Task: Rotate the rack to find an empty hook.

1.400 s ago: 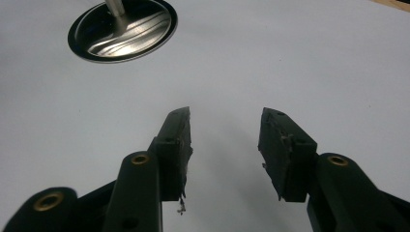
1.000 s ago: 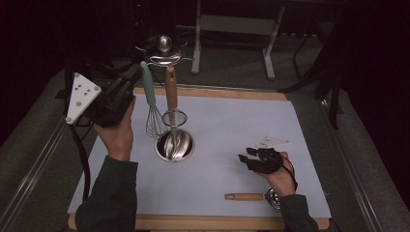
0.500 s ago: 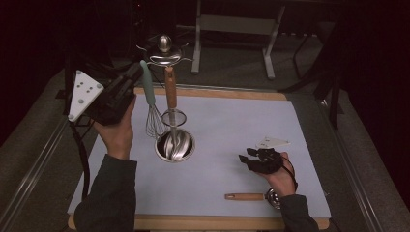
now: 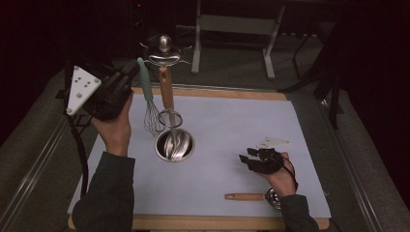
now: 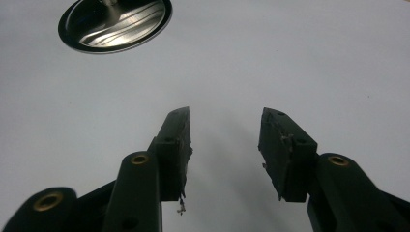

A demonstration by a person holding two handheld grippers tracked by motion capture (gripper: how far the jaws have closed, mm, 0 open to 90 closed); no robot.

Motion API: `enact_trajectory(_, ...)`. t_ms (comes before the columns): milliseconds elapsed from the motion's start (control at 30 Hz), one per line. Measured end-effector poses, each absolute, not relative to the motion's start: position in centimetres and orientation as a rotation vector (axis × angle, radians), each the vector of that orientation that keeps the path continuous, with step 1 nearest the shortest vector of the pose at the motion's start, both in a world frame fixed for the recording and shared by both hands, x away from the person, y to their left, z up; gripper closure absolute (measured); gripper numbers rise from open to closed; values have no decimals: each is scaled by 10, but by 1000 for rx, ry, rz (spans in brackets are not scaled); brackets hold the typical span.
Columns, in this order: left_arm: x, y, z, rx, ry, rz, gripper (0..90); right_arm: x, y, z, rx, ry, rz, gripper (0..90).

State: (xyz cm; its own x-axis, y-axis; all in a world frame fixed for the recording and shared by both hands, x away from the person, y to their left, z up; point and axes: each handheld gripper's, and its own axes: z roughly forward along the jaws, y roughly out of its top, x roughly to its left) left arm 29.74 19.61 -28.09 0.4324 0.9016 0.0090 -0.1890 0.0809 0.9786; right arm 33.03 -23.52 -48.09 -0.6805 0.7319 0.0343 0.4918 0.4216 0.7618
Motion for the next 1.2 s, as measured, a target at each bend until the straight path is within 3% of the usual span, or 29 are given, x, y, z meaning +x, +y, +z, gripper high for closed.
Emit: enact_trajectory(1200,316,202,-274,1254,822,990,897,331,-239,-482,1068,2373,1122,545)
